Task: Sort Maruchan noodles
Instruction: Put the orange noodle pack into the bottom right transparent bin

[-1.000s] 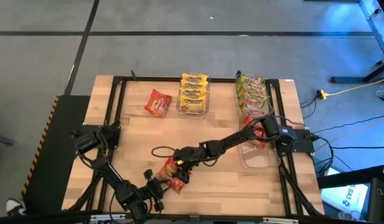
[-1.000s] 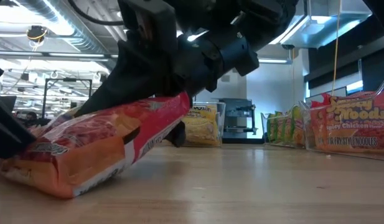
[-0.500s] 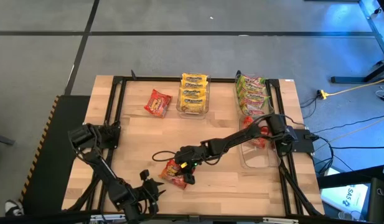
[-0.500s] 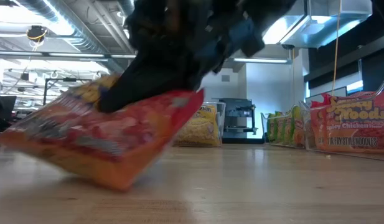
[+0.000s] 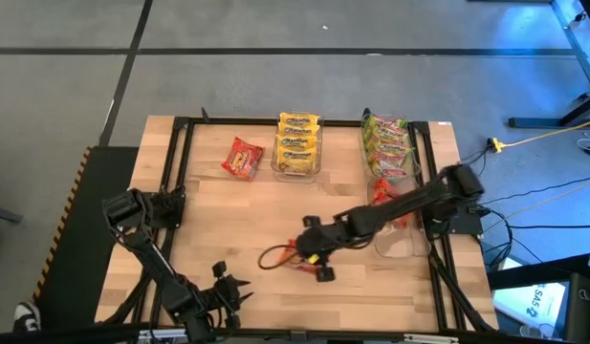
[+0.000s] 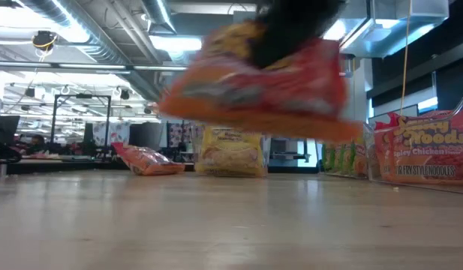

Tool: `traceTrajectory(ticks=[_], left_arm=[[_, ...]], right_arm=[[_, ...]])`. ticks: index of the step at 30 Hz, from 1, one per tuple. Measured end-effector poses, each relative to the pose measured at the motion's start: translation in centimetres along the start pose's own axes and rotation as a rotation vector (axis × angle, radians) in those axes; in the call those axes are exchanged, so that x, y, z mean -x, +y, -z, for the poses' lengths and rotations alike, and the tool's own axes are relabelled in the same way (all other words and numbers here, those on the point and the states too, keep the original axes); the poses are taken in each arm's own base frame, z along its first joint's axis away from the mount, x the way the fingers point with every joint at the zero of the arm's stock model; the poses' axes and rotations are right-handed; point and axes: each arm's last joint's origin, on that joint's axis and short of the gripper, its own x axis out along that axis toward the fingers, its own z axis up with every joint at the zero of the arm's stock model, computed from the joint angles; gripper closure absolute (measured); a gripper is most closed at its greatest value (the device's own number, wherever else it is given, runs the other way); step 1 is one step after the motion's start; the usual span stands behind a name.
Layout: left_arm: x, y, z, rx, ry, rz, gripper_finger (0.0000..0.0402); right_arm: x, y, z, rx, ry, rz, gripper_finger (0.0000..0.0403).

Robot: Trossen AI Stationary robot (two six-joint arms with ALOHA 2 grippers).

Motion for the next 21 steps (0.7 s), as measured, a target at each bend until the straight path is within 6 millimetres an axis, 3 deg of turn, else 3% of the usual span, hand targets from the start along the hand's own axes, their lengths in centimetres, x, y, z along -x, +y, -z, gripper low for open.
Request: traceTrajectory(ticks=[7,16,21], left_arm=[[-0.1,0.1,-0.1,0.001,-0.004,-0.006,0.0269],[-0.7,0.3,-0.5,0.006,0.004,-0.021,0.0269],[-1.3,0.4,-0.9,-0.001,0.016,-0.034,0.0269]], right_arm=[[6.7,1.3,3.1,-0.002,0.039,0.117,0.0329],[17.2,2.8,7.5,-0.020,0.077,0.242,0.0329],[20.9,2.8,10.3,-0.097,0.146,0.321,0.0329]])
